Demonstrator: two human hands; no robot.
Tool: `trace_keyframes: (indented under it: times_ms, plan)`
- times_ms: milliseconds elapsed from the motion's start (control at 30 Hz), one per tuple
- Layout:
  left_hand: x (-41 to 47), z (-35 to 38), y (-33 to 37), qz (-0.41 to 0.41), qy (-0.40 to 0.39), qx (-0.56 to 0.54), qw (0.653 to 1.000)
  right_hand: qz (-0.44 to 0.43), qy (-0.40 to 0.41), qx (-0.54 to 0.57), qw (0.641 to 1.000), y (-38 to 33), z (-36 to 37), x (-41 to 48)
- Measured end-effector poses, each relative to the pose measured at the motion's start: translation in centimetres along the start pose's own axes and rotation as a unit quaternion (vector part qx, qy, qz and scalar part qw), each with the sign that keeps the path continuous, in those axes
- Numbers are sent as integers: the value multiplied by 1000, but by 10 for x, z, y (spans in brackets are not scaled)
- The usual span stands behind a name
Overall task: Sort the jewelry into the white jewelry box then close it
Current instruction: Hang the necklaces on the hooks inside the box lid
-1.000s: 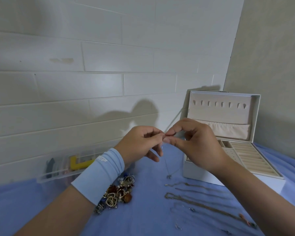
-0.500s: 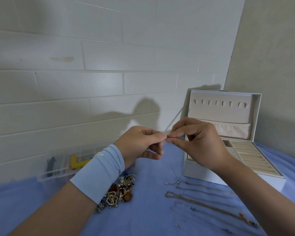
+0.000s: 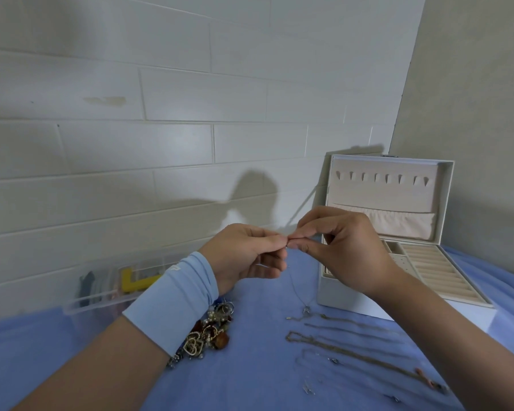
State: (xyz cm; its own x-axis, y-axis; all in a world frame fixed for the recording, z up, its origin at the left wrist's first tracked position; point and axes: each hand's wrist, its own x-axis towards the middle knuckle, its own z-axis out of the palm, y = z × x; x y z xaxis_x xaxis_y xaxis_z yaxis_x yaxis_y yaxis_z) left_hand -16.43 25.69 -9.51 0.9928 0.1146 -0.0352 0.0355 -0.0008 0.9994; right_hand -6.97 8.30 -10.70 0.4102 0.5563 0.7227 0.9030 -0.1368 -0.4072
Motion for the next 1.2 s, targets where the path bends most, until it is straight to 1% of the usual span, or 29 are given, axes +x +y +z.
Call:
trace_keyframes:
  times_ms: [67, 167, 300, 400, 467, 500, 567, 633, 700, 800, 900, 1067, 1200]
  plan:
    - [1, 2, -2, 2, 10, -3, 1000, -16, -4, -70, 997, 0, -1, 0]
    - [3, 6, -6, 14, 32, -5, 999, -27, 4, -135, 991, -3, 1, -1]
    - [5, 11, -9, 15, 55, -59, 997, -12, 34, -142, 989, -4, 4, -2]
    - [4, 11, -8, 17, 42, -58, 997, 26, 5, -104, 994, -5, 4, -1]
    - [3, 9, -7, 32, 42, -23, 998, 100, -13, -15, 995, -5, 3, 0]
    - [3, 8, -6, 47, 47, 9, 998, 146, -16, 53, 988, -4, 3, 0]
    - [2, 6, -4, 79, 55, 67, 993, 220, -21, 165, 961, -3, 1, 2]
    - [1, 6, -3, 90, 49, 90, 991, 254, -23, 220, 942, -3, 1, 2]
    - [1, 7, -3, 77, 29, 75, 994, 275, -26, 252, 927, -3, 2, 2]
    - [2, 10, -5, 40, -15, 3, 999, 295, -23, 285, 912, -3, 5, 2]
    - [4, 9, -9, 52, -28, -4, 998, 297, -19, 287, 911, -2, 6, 2]
    - [3, -1, -8, 69, -6, 68, 995, 296, 4, 276, 915, 1, 5, 4]
    - [4, -9, -5, 66, 16, 165, 984, 294, 1, 233, 927, 4, 7, 4]
